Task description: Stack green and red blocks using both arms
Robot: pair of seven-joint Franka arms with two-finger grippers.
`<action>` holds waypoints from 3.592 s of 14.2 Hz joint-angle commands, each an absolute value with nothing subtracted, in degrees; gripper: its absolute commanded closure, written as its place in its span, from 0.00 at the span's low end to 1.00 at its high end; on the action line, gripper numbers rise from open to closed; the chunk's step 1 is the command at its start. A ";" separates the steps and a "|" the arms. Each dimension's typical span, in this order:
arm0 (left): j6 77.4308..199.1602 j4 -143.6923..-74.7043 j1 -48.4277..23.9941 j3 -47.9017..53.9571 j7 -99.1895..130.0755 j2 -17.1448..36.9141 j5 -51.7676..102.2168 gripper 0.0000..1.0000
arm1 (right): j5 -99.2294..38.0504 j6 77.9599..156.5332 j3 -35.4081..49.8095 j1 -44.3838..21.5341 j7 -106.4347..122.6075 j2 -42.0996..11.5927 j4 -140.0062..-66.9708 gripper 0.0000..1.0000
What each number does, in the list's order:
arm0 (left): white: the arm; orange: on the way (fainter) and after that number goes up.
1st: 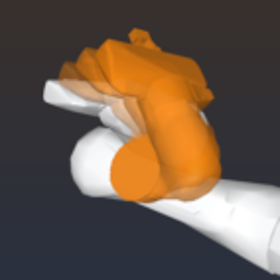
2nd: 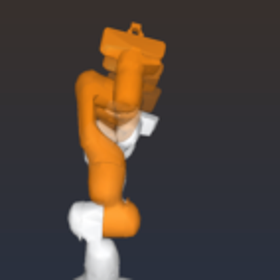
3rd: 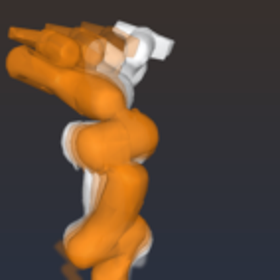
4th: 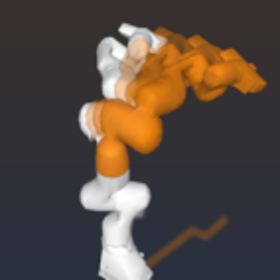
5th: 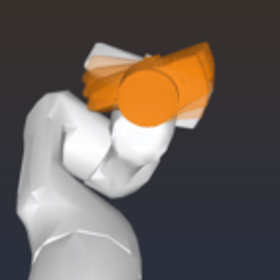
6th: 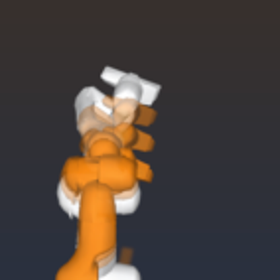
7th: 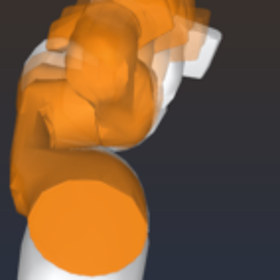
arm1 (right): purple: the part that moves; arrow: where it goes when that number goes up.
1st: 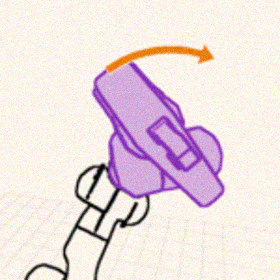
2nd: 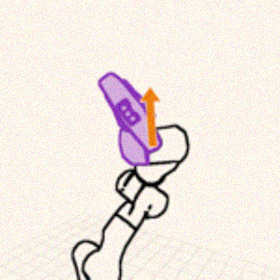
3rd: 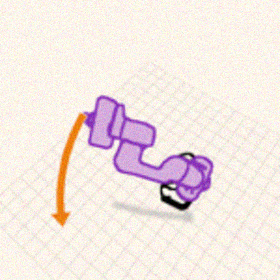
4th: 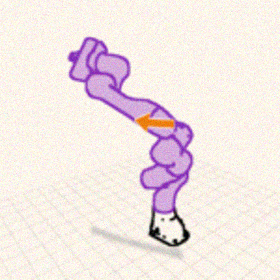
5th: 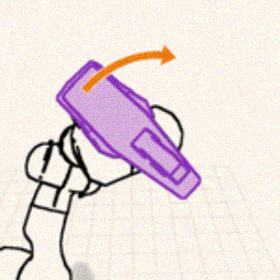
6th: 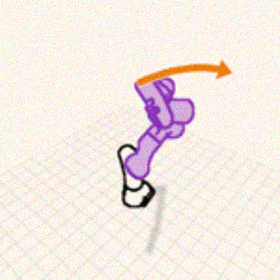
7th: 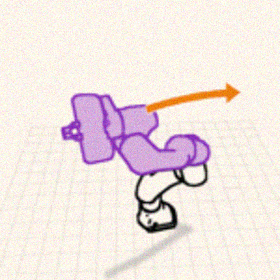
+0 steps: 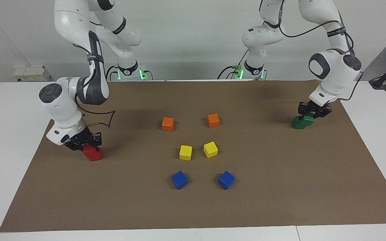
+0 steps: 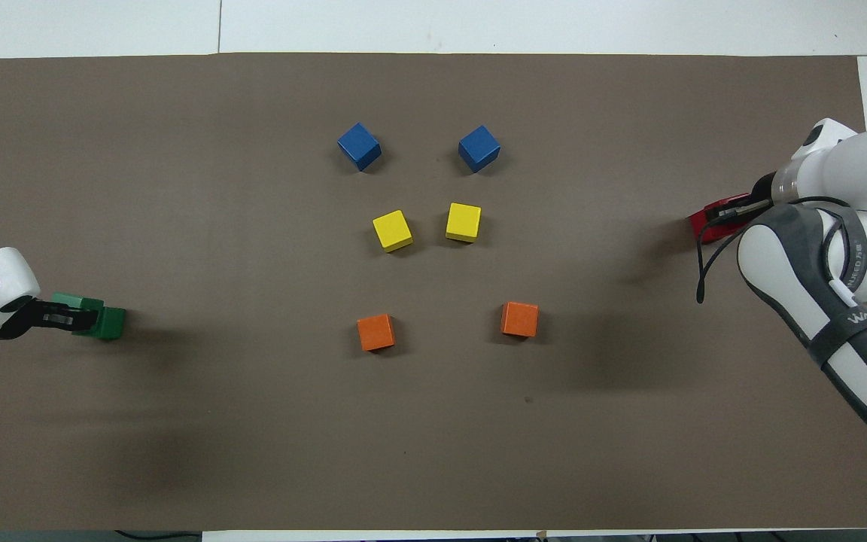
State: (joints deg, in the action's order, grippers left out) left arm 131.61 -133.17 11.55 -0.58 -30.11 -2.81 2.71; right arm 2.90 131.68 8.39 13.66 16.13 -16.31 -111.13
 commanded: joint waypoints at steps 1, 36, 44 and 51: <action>133.07 -134.65 12.22 -0.09 -30.67 -3.87 3.78 1.00 | 1.76 133.15 8.53 13.97 15.21 -15.21 -113.20 0.12; 80.42 -93.87 2.82 2.29 2.10 -5.89 -0.01 0.00 | -0.62 86.84 16.96 14.41 -1.58 1.40 -92.55 0.00; 83.75 -93.43 -2.29 -1.67 4.15 -4.66 0.35 0.00 | -0.97 87.19 14.95 14.25 0.61 1.85 -92.20 0.00; 85.43 -92.64 -2.20 -1.67 2.11 -4.48 0.53 0.00 | -0.70 87.37 1.24 1.33 0.97 1.32 -90.53 0.00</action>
State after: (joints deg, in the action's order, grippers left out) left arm 84.99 -94.27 -1.25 -0.69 2.85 -5.43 0.16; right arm -0.77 88.00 3.07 3.19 -0.09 1.73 -91.86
